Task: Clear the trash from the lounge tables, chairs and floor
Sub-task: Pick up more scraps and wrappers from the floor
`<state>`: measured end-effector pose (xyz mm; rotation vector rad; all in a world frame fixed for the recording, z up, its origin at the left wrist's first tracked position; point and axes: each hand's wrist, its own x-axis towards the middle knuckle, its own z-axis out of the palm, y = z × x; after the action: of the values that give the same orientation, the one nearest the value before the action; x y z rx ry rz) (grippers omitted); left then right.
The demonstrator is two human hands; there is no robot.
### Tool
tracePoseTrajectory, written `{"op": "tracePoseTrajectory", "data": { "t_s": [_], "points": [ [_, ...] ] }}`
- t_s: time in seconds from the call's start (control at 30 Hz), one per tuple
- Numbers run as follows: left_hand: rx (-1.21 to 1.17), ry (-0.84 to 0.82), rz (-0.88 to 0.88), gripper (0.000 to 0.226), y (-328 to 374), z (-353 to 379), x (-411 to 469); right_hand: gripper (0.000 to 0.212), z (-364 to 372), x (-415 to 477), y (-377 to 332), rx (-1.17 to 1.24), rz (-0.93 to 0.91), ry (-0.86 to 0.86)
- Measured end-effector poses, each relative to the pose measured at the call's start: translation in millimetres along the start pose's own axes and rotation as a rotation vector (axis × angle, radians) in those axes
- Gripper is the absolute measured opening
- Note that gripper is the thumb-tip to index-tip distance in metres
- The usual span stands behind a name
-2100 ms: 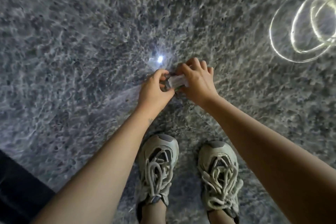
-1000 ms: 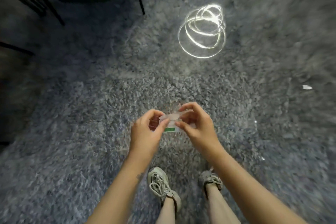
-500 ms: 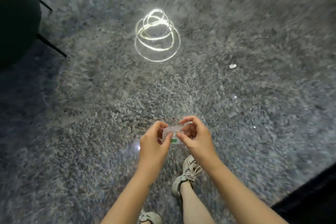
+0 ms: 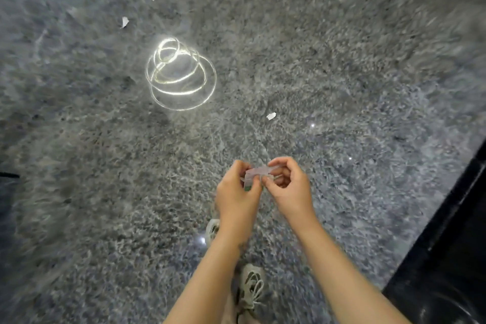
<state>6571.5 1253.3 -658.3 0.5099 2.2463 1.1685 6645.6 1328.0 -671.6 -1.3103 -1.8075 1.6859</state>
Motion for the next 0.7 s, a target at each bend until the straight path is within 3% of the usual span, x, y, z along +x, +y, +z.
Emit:
{"op": "tracePoseTrajectory", "data": {
  "t_s": [0.17,0.43,0.7],
  "points": [
    [-0.053,-0.054,0.064,0.011,19.7,27.5,78.3,0.035,-19.1,73.2,2.2,0.051,0.016,0.076],
    [-0.022,-0.010,-0.020,0.018,28.0,65.2,256.5,0.028,-31.9,245.7,24.9,-0.033,0.156,0.265],
    [0.009,-0.023,-0.063,0.026,-7.2,140.4,391.0,0.024,-22.7,392.0,116.1,-0.245,0.312,0.273]
  ]
}}
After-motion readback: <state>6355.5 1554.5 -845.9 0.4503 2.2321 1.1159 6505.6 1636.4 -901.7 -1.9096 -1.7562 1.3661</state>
